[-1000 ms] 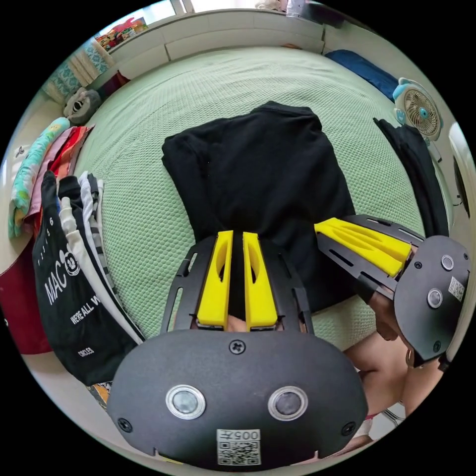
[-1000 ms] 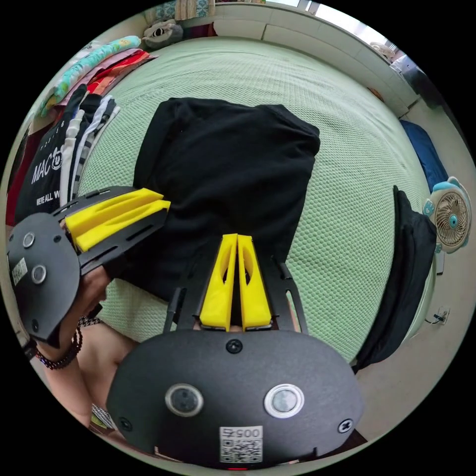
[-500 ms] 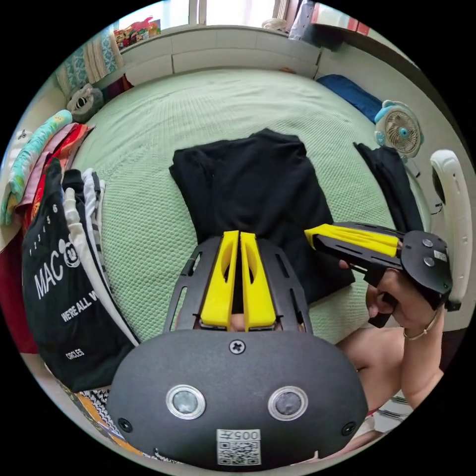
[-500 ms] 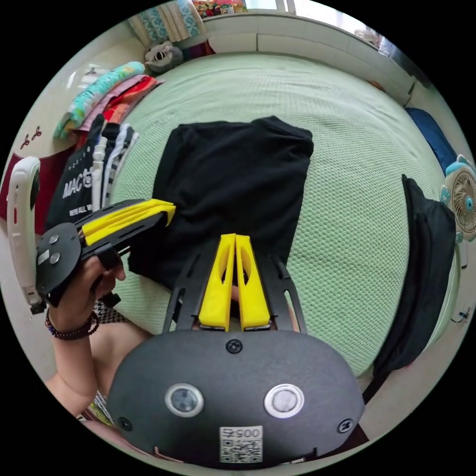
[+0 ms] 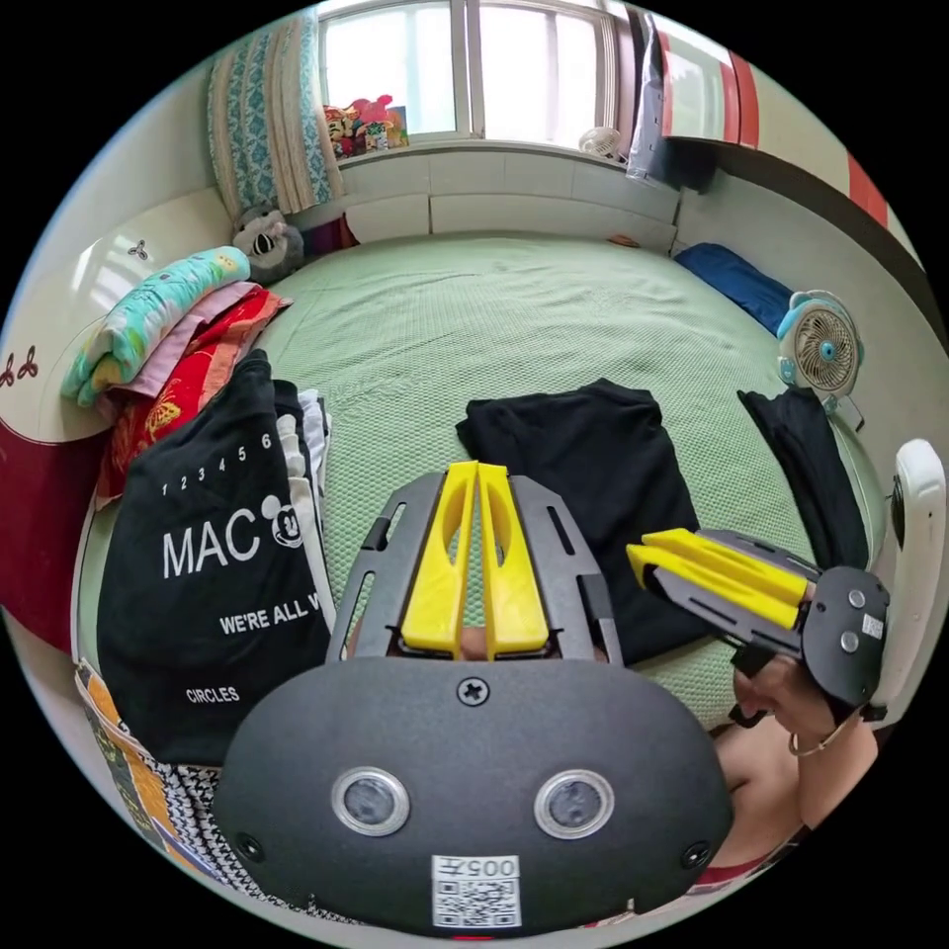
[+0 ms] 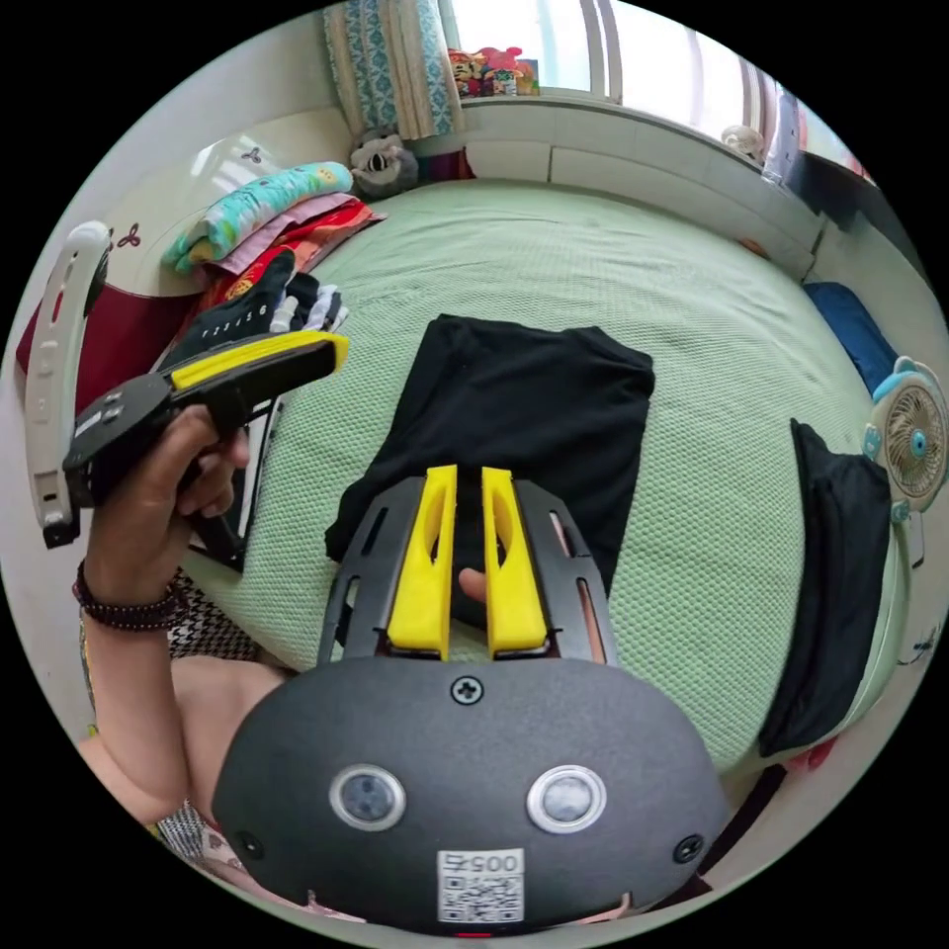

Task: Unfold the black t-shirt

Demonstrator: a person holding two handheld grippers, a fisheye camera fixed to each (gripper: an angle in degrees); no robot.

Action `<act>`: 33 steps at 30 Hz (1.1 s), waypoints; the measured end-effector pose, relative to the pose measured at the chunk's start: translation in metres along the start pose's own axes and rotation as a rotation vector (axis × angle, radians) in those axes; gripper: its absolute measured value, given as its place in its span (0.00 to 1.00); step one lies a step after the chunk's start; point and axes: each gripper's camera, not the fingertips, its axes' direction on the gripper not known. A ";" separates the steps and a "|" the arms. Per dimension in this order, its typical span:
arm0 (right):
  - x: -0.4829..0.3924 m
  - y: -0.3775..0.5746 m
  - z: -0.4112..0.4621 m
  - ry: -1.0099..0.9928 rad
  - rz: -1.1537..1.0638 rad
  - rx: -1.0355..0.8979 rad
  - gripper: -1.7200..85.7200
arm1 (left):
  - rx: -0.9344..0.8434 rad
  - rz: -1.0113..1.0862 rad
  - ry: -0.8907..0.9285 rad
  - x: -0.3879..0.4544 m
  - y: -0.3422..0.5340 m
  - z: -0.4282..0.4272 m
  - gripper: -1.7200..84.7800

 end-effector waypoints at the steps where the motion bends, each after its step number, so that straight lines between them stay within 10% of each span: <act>1: -0.001 0.000 0.000 -0.015 -0.001 -0.004 0.04 | 0.002 -0.013 -0.004 -0.003 0.000 0.000 0.02; 13: -0.043 0.014 0.007 -0.176 -0.154 -0.026 0.17 | 0.009 -0.075 0.028 -0.031 0.005 0.000 0.02; 33: 0.023 0.011 -0.035 -0.181 -0.006 0.037 0.02 | -0.148 -0.030 0.104 -0.055 -0.011 0.038 0.01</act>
